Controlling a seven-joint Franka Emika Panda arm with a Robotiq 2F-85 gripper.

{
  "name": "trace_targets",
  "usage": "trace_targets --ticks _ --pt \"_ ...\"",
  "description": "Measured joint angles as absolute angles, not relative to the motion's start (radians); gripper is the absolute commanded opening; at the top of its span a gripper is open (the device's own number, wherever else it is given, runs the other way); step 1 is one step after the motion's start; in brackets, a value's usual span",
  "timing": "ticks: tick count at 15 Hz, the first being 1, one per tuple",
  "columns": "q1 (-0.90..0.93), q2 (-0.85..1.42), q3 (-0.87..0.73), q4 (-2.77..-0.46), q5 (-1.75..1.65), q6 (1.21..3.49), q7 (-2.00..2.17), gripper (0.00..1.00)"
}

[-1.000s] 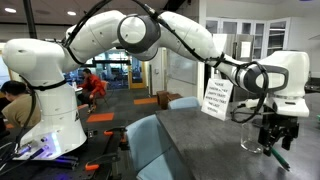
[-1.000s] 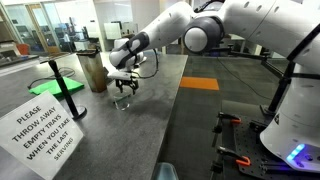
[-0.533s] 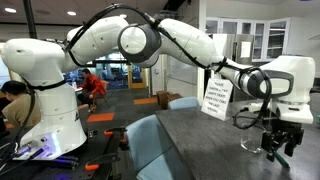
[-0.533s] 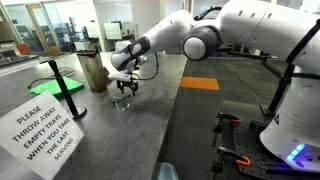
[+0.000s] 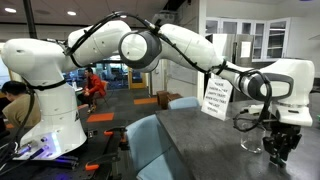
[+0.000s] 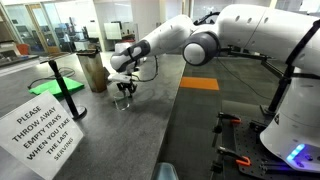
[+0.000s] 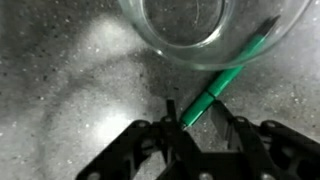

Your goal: Pick the marker and put it in the cup

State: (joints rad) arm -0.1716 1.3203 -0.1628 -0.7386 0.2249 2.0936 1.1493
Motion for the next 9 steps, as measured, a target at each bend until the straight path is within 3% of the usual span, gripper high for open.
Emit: trace_targets --ticks 2,9 --pt "-0.172 1.326 -0.163 -0.724 0.225 2.093 1.150 0.01" --pt "-0.183 1.334 -0.168 -0.681 0.223 2.094 1.153 0.03"
